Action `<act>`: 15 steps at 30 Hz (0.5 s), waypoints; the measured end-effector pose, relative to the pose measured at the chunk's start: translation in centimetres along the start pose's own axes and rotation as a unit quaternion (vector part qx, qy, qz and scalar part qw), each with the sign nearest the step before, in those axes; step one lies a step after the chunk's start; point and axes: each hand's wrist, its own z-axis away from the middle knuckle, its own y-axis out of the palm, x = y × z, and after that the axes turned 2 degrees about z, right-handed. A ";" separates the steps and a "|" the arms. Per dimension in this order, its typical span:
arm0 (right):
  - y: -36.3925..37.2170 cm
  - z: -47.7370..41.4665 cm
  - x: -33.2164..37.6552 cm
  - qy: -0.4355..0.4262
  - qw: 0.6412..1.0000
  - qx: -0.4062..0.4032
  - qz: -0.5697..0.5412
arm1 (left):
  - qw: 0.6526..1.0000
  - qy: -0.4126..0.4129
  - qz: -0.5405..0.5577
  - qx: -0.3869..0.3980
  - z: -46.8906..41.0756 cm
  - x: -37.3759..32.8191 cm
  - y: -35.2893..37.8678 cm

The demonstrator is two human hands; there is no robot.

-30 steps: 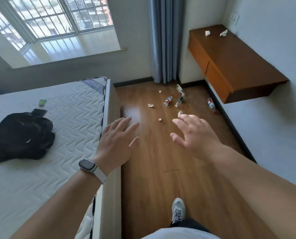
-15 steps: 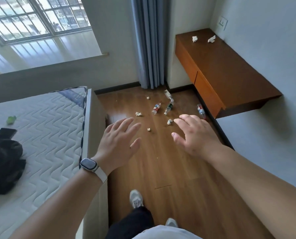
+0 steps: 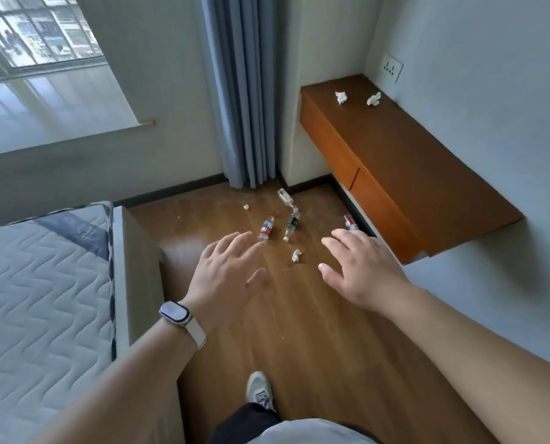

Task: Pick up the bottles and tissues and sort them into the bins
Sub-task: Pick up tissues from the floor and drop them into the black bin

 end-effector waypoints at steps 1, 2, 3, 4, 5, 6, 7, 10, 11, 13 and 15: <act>-0.1 -1.3 0.2 0.004 1.000 -0.003 0.001 | 1.000 0.005 -0.002 0.007 -1.3 1.0 0.1; -0.2 -2.5 0.3 0.008 1.000 -0.005 -0.001 | 1.000 0.009 -0.001 0.013 -2.5 1.9 0.2; -0.3 -3.6 0.4 0.011 1.000 -0.006 -0.005 | 1.000 0.011 0.001 0.018 -3.6 2.6 0.3; -0.4 -4.5 0.3 0.016 1.000 -0.005 -0.011 | 1.000 0.013 0.005 0.019 -4.5 3.2 0.5; -0.5 -5.2 0.1 0.022 1.000 -0.005 -0.016 | 1.000 0.013 0.009 0.018 -5.3 3.5 0.6; -0.5 -5.8 -0.2 0.027 0.999 -0.007 -0.017 | 1.000 0.013 0.010 0.015 -6.0 3.9 0.8; -0.4 -6.6 -0.6 0.030 0.999 -0.008 -0.014 | 1.000 0.017 0.007 0.012 -6.7 4.3 1.0; -0.2 -8.9 -2.1 0.032 0.999 0.001 -0.017 | 1.000 0.020 0.013 0.019 -9.3 5.1 1.8; 0.1 -9.6 -2.7 0.031 0.999 0.003 -0.019 | 0.999 0.015 0.014 0.025 -10.1 5.2 2.1; 0.8 -11.2 -4.0 0.021 1.000 0.005 -0.022 | 0.999 0.007 0.011 0.034 -11.6 5.1 2.9; 1.7 -12.8 -5.5 0.012 1.000 0.010 -0.026 | 0.999 0.002 0.007 0.040 -13.2 4.9 3.9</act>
